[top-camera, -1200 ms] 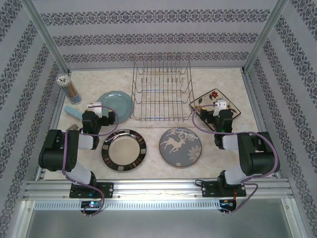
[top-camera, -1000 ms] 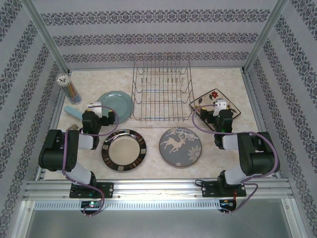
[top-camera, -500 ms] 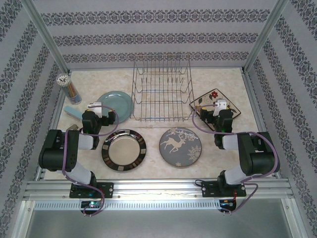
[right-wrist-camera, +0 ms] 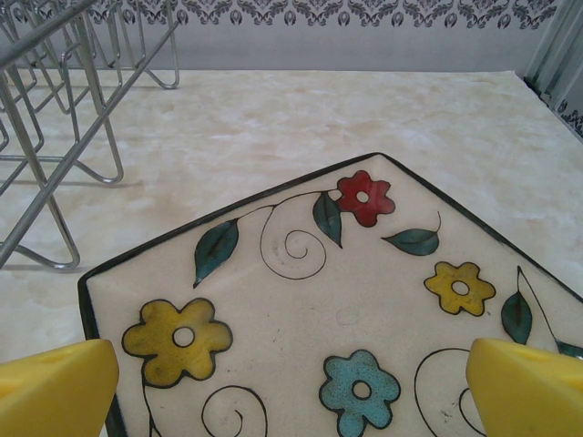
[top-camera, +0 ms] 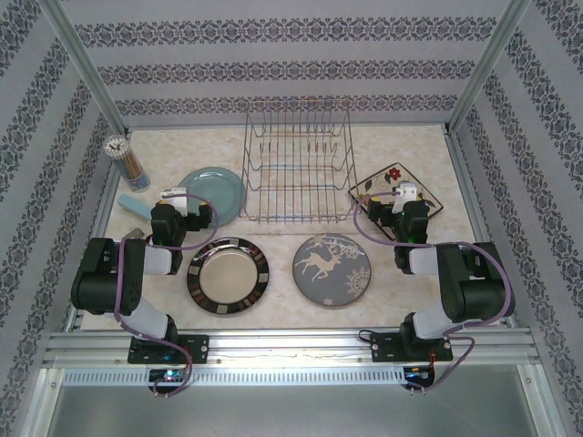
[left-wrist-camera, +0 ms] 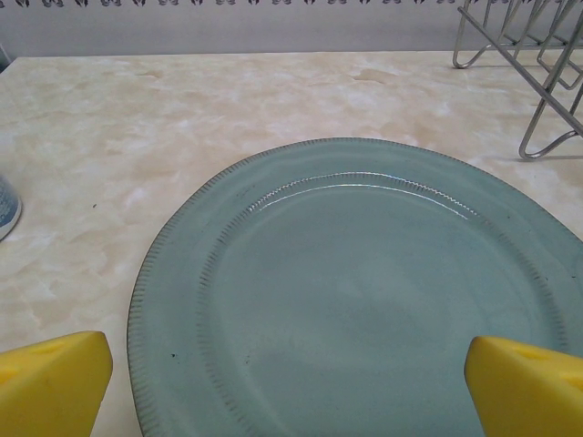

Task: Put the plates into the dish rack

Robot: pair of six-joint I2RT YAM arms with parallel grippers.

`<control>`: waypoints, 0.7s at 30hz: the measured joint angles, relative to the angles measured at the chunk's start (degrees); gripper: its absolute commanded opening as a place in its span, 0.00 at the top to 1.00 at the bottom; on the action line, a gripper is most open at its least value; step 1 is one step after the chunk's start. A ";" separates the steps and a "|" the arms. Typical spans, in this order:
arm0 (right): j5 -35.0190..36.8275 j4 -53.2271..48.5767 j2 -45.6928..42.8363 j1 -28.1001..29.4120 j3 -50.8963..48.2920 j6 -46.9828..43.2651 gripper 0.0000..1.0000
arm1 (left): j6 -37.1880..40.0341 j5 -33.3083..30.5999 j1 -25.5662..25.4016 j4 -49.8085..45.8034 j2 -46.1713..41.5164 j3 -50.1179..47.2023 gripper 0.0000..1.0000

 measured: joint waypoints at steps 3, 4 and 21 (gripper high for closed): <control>-0.07 0.00 0.00 -0.37 0.00 0.00 0.02 | 0.00 0.00 0.00 0.00 0.00 0.00 0.01; -0.07 -0.02 0.00 -0.37 0.00 0.00 0.02 | 0.00 0.00 0.00 0.00 0.00 0.00 0.00; 2.58 -36.41 -29.53 -3.61 9.68 13.20 0.02 | -4.96 -2.43 0.00 -21.99 -20.46 6.75 0.00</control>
